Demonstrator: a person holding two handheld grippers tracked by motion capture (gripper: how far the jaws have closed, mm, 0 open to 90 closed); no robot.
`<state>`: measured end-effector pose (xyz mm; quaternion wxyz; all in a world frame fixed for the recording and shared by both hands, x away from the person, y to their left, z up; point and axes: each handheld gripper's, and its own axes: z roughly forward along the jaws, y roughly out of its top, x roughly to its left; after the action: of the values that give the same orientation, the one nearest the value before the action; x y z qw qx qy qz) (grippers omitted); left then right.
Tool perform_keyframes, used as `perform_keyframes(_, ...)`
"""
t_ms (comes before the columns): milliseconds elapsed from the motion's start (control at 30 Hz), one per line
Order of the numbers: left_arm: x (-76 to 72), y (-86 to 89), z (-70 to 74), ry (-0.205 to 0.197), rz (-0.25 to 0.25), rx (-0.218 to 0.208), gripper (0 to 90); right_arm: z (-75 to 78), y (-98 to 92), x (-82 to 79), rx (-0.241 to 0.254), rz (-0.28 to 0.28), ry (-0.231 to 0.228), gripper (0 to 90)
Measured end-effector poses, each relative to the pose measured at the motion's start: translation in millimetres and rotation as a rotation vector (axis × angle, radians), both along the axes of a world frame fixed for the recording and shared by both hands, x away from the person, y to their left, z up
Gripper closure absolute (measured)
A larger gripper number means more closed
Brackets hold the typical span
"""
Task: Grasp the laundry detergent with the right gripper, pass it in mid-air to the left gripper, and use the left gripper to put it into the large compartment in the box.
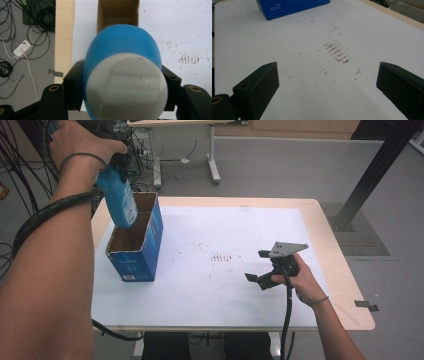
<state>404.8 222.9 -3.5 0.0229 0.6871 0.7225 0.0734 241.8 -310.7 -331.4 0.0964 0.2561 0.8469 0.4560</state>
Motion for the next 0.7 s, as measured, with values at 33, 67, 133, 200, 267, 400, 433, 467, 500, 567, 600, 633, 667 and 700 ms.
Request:
perform_keyframes(33,-1.0,0.7,-1.7,-0.007,0.000,-0.002,37.2,-0.3,0.1,-0.2,-0.002,-0.001,0.001,4.4)
perform_keyframes(67,-1.1,0.8,-3.4,-0.007,0.003,-0.001,37.2,-0.7,0.2,-0.2,-0.004,-0.001,0.002,4.4)
perform_keyframes(133,-0.2,-0.4,-7.5,-0.001,-0.003,0.008,37.2,-1.5,0.5,-0.5,-0.005,-0.005,0.006,4.4)
perform_keyframes(200,1.6,-2.5,-12.7,0.009,-0.001,0.012,37.2,-1.8,0.8,-0.7,-0.007,-0.004,0.008,4.4)
perform_keyframes(267,2.3,-1.2,-16.9,0.010,0.004,0.010,37.2,-0.8,1.4,-1.1,-0.013,-0.004,0.010,4.4)
perform_keyframes(400,4.5,4.2,-26.2,0.026,0.005,-0.007,37.3,0.1,1.6,-1.8,-0.015,-0.007,0.010,4.4)
perform_keyframes(433,3.9,5.5,-28.7,0.022,0.003,-0.010,37.3,0.1,1.7,-2.0,-0.016,-0.008,0.010,4.4)
perform_keyframes(467,4.0,6.3,-30.4,0.023,0.004,-0.011,37.3,-0.1,1.6,-1.8,-0.015,-0.007,0.010,4.4)
perform_keyframes(500,4.9,7.8,-32.7,0.029,0.003,-0.017,37.3,-0.2,1.7,-1.7,-0.016,-0.007,0.012,4.5)
perform_keyframes(567,4.2,9.1,-36.4,0.023,0.008,-0.023,37.4,-0.3,2.0,-1.9,-0.018,-0.010,0.013,4.6)
perform_keyframes(600,6.1,8.5,-37.9,0.034,0.007,-0.021,37.3,-0.6,2.0,-2.0,-0.018,-0.010,0.014,4.6)
perform_keyframes(633,7.0,8.2,-39.7,0.040,0.000,-0.019,37.3,-0.6,2.2,-2.2,-0.019,-0.011,0.015,4.6)
perform_keyframes(667,6.6,7.8,-41.9,0.037,0.003,-0.019,37.3,-0.7,2.1,-2.4,-0.019,-0.011,0.014,4.5)
perform_keyframes(700,6.8,6.6,-43.3,0.038,0.005,-0.014,37.3,-0.9,2.0,-2.7,-0.020,-0.012,0.014,4.6)
